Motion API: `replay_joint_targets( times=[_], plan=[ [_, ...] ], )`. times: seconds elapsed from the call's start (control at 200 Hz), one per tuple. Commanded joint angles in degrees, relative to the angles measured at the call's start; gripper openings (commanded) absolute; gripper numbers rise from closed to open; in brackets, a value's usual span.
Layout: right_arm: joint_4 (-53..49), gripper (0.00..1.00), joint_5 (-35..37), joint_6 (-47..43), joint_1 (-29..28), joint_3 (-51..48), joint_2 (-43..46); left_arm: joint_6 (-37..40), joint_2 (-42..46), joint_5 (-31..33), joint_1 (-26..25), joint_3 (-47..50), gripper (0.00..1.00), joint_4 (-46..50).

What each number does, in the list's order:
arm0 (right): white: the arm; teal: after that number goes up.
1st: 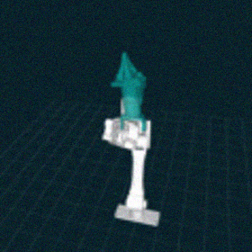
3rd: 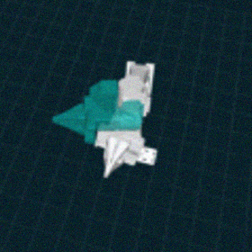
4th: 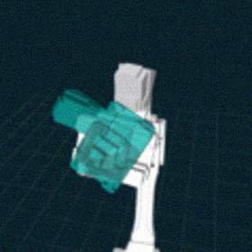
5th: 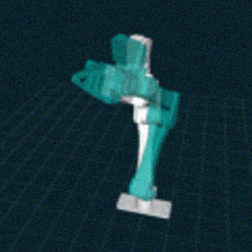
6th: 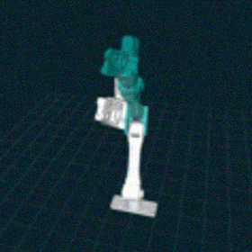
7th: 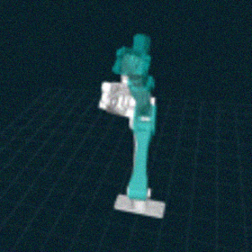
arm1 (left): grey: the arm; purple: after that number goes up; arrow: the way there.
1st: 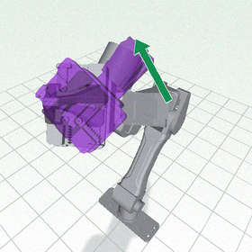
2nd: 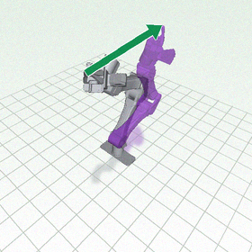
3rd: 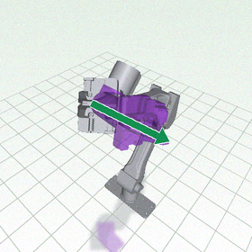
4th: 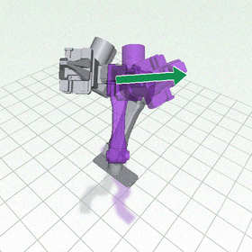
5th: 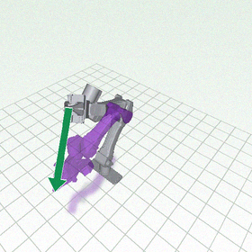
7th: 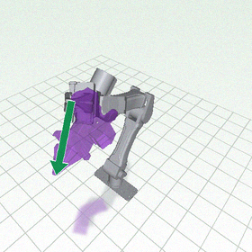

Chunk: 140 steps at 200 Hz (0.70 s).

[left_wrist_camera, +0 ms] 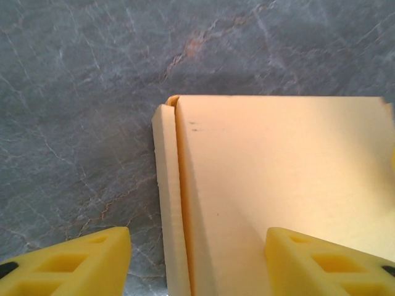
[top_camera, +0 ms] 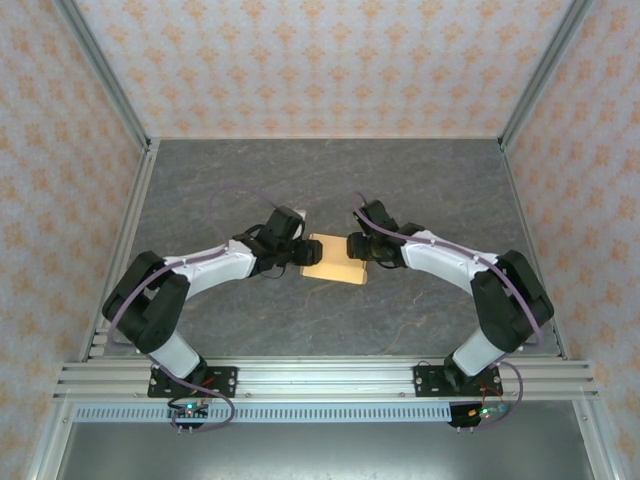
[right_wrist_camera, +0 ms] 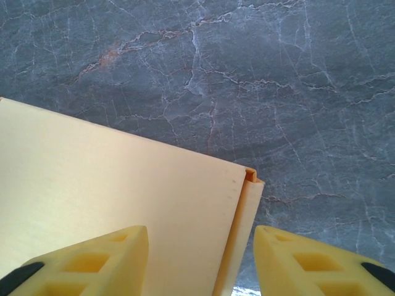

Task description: Fold the paper box

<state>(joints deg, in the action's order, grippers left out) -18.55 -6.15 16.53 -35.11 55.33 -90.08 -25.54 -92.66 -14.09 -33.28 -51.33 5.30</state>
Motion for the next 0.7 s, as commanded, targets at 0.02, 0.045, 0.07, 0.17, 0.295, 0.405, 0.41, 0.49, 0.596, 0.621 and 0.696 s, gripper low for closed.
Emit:
replay_joint_targets(
  times=[0.02,0.045,0.07,0.17,0.295,0.405,0.41,0.49,0.596,0.621,0.696],
  plan=[
    [-3.3,0.51,1.9,-0.8,-0.3,0.9,3.2,-0.3,-1.3,-1.1,0.2,-1.3,0.56,-1.4],
    [-3.7,0.52,1.9,-0.7,-0.3,0.8,3.4,-0.5,-1.5,-1.2,0.2,-1.2,0.56,-1.6],
    [-4.1,0.53,1.6,-0.5,-0.3,0.7,3.5,-0.6,-1.6,-1.4,0.2,-1.1,0.55,-1.8],
    [-4.5,0.55,-1.2,0.7,0.2,0.0,3.2,-0.9,-2.1,-1.4,0.2,-0.6,0.55,-2.3],
    [-2.7,0.56,-5.9,3.0,1.6,-1.6,2.5,-1.7,-2.2,-1.6,0.2,0.2,0.55,-3.3],
    [-0.3,0.56,-9.1,4.9,2.7,-3.2,2.2,-2.3,-2.4,-2.2,0.2,0.6,0.55,-3.9],
    [-0.3,0.56,-9.2,4.9,2.8,-3.2,2.2,-2.3,-2.4,-2.2,0.2,0.6,0.55,-3.9],
    [0.0,0.56,-9.2,5.2,2.9,-3.6,1.8,-2.5,-2.9,-2.2,0.2,0.6,0.55,-3.8],
    [1.7,0.55,-10.5,6.0,3.2,-4.3,1.5,-2.7,-3.2,-2.5,0.2,0.6,0.54,-4.2],
    [2.1,0.54,-10.7,6.2,3.2,-4.5,1.3,-2.8,-3.3,-2.7,0.2,0.6,0.54,-4.3],
    [3.1,0.51,-11.3,6.4,3.2,-4.8,0.6,-3.0,-3.7,-3.2,0.2,0.7,0.52,-4.8]
  ],
)
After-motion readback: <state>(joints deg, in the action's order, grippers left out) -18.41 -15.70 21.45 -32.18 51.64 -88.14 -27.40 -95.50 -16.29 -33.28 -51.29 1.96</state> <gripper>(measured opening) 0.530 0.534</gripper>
